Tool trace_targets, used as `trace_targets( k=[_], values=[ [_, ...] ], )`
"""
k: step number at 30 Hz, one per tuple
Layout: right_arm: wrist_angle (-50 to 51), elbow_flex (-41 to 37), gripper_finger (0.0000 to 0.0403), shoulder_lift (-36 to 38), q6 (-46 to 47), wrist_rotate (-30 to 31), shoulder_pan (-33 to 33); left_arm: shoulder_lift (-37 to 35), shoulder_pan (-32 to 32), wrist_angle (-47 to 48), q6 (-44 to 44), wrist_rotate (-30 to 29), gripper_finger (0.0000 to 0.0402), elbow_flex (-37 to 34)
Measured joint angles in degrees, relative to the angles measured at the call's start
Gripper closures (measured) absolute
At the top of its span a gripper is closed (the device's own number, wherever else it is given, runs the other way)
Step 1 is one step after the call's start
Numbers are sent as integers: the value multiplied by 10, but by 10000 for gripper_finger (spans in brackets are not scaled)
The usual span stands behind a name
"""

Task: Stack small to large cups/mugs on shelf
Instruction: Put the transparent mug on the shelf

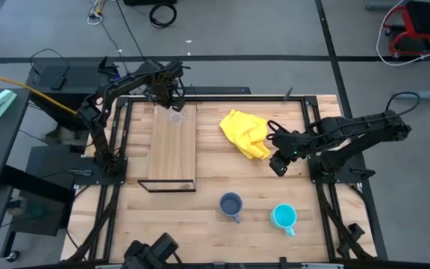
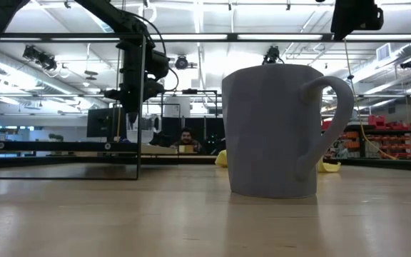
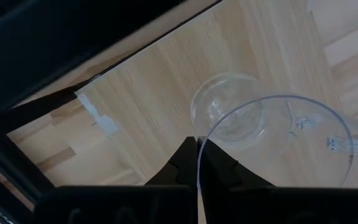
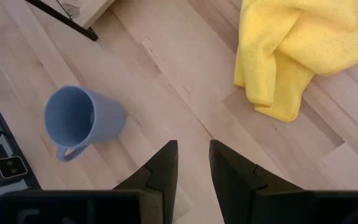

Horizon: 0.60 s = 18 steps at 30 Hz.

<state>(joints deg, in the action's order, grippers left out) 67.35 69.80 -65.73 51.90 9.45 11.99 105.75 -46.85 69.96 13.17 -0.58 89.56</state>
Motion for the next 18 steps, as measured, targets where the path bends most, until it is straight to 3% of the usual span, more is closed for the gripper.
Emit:
trace_targets(
  k=[12, 18],
  values=[
    [0, 0, 303, 0, 0, 0, 0, 0, 0, 0, 2, 0, 393, 0],
    [0, 0, 303, 0, 0, 0, 0, 0, 0, 0, 2, 0, 348, 0]
  ],
)
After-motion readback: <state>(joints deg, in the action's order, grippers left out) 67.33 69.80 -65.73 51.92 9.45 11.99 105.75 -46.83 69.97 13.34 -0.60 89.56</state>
